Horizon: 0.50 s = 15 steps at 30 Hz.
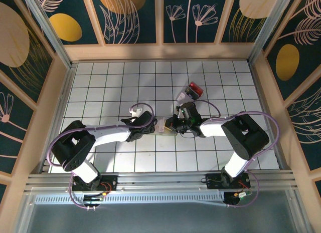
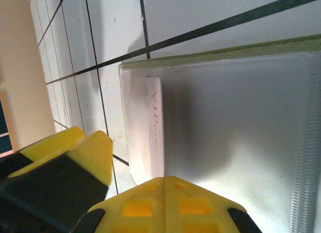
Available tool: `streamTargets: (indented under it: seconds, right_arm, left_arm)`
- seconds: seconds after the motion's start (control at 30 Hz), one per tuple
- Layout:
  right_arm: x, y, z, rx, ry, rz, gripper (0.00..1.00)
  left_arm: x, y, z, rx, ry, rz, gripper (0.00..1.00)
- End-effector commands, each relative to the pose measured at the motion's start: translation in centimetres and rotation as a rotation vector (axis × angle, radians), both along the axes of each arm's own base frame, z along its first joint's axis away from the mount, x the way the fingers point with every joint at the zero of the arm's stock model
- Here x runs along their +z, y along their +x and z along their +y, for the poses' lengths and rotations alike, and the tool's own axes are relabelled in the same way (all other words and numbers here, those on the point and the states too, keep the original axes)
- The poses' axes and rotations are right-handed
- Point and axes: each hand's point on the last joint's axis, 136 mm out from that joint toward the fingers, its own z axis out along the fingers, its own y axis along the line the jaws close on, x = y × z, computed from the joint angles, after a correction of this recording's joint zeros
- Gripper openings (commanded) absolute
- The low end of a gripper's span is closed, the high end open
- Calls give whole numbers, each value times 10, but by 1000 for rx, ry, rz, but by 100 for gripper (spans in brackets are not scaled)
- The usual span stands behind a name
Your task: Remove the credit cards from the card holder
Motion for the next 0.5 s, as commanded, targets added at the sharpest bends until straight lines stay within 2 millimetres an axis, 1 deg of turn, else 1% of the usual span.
streamTargets:
  seconds: [0.0, 0.1, 0.3, 0.33, 0.37, 0.47]
  right_arm:
    - [16, 11, 5, -7, 10, -52, 0]
    - [17, 11, 7, -4, 15, -53, 0]
    - [17, 10, 10, 6, 22, -52, 0]
    - [17, 9, 11, 8, 25, -51, 0]
    - [17, 9, 11, 9, 25, -50, 0]
    - [18, 8, 15, 16, 40, -50, 2]
  left_arm:
    - [8, 9, -8, -38, 20, -17, 99]
    - [1, 11, -8, -31, 43, -5, 99]
    - [-15, 6, -3, -13, 71, 29, 99]
    - [-14, 6, -3, -9, 69, 29, 99]
    - [-26, 4, 0, -6, 94, 54, 99]
    - [-36, 1, 0, -10, 101, 79, 99]
